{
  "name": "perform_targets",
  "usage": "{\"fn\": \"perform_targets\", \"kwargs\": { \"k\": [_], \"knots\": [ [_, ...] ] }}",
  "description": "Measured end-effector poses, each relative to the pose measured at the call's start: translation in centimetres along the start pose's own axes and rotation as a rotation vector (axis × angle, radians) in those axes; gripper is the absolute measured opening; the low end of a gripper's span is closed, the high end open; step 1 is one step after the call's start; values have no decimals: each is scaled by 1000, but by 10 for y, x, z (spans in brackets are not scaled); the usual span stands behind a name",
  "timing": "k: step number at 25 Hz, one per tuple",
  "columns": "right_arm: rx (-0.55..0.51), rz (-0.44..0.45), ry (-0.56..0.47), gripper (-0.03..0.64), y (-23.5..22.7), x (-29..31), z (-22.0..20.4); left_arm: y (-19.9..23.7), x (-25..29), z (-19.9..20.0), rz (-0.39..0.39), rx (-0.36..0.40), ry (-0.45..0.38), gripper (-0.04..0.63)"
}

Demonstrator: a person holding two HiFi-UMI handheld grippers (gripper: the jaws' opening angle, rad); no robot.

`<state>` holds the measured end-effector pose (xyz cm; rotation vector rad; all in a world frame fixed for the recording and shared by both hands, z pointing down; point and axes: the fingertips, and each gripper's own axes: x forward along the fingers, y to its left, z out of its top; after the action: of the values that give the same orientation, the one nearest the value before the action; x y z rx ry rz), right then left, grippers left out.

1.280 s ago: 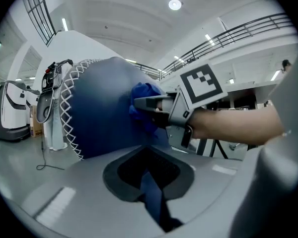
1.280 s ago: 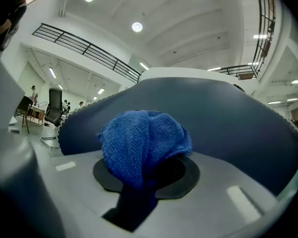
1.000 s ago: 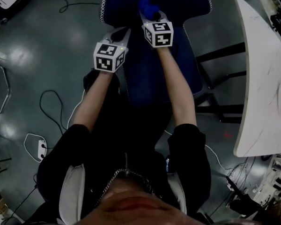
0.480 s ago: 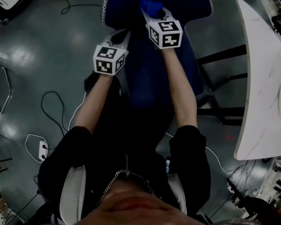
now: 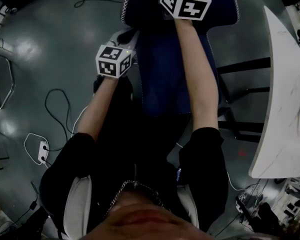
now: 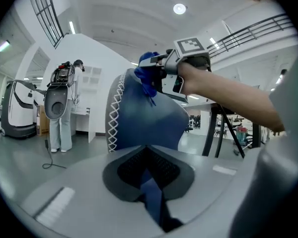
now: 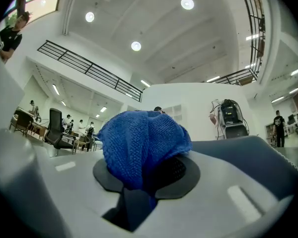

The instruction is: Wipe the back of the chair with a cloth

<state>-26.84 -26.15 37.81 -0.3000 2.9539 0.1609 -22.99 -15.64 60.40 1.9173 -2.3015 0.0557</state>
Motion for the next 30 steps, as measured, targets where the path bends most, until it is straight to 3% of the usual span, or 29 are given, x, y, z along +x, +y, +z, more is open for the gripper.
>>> {"fn": "perform_targets", "kwargs": {
  "k": [8,14,30],
  "knots": [
    [-3,11,17,110,19,12,-13,25,-19,4,68,20,-13,11],
    [3,48,32,109,40,0,-37,50,-33,7,123,-61,-61,11],
    [44,79,154,109,76,-48,-146,54,-36,7,168,-84,-78,11]
  ]
}}
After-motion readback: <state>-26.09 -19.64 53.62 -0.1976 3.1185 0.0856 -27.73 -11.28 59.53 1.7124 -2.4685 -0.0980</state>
